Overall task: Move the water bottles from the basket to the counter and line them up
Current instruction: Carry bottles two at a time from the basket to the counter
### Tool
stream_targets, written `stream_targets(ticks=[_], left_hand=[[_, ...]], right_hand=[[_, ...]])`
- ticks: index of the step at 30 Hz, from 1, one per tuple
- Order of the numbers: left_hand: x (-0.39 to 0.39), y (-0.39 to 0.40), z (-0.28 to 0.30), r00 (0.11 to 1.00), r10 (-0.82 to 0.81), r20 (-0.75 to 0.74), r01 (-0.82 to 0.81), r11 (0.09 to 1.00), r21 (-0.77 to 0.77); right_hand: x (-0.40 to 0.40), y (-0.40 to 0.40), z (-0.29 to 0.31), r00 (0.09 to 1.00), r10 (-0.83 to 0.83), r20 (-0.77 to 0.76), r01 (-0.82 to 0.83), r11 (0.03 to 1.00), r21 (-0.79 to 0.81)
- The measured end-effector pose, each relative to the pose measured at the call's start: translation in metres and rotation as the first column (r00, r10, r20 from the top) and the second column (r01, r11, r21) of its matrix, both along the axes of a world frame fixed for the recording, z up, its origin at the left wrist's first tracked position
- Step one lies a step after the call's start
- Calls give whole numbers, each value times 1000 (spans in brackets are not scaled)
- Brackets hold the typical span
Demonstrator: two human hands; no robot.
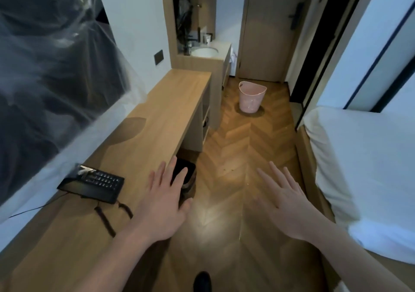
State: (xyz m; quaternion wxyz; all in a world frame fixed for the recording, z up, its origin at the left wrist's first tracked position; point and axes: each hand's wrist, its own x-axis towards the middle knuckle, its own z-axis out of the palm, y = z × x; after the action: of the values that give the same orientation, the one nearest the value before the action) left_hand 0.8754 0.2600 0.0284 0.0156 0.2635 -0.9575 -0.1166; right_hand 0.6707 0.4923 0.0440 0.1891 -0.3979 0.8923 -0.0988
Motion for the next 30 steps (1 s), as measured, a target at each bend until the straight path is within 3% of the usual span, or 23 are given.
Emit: stream_targets(ticks=[8,17,30], left_hand=[[-113,-82,4,997,-54,47,54,999,2],[-280,-115,9,968,-212,133,219,975,-42],[-529,-148,-4,980,-140,143,142,990,-4]], right_hand=[[-90,-73,6,998,-41,-50,40,999,-12],[-214,-69,-15,970,-239,-50,239,971,-4],[-463,-108,-43,973,-232,16,232,973,-4]])
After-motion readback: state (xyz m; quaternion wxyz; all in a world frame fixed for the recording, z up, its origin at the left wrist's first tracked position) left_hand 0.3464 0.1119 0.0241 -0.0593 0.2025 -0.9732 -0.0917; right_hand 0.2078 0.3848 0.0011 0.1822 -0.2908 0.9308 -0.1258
